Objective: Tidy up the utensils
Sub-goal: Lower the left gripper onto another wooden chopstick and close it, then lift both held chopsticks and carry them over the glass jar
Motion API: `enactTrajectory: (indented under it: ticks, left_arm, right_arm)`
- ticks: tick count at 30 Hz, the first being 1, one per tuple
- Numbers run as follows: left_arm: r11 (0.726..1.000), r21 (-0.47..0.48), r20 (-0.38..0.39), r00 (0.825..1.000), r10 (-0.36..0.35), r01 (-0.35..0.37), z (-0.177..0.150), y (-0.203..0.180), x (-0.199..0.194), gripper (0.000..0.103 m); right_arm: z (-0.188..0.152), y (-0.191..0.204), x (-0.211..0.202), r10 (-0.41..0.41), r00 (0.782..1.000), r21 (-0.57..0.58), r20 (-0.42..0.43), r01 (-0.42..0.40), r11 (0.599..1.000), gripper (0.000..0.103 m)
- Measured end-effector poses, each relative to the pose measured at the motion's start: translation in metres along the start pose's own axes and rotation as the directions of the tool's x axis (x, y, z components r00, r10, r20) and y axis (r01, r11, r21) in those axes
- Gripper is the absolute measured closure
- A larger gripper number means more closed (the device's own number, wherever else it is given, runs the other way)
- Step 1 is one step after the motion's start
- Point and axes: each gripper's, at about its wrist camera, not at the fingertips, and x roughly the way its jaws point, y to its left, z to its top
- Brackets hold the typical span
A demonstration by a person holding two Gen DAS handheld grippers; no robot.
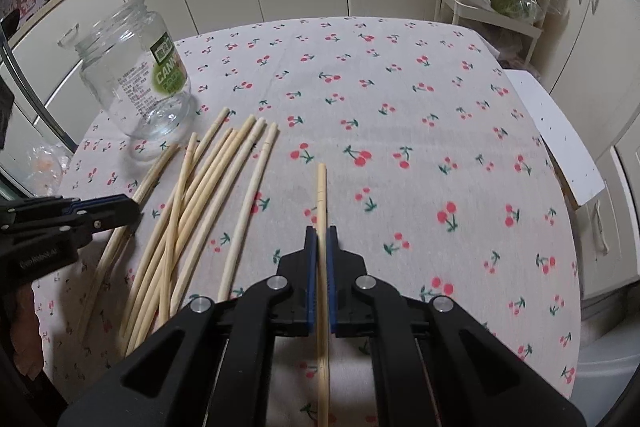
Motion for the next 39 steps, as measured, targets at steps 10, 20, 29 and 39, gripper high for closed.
enactTrajectory:
  ticks: [10,20,29,39]
  left_arm:
    - [1.0,-0.006,-0.023,1.0,0.016,-0.017,-0.006,0.008,0.0,0.093]
    - [0.998,-0.032,-0.001,0.998,0.057,-0.057,0.003,0.009,-0.008,0.093]
    - [0.994,-0.008,-0.001,0.994,0.112,-0.112,0.003,0.009,-0.004,0.093]
    - [0.995,0.013,-0.01,0.995,0.1,-0.1,0.0,0.002,-0.004,0.093]
  right_arm:
    - [-0.001,-0.003,-0.001,0.025,1.0,0.019,0.008,-0.026,0.999,0.098]
    - [-0.002,-0.004,-0.001,0.03,0.999,0.02,0.012,-0.031,0.999,0.097]
    - [-0.002,-0.003,-0.001,0.033,0.999,0.021,0.016,-0.033,0.999,0.097]
    - [-0.001,-0.002,-0.001,0.035,0.999,0.02,0.017,-0.035,0.999,0.097]
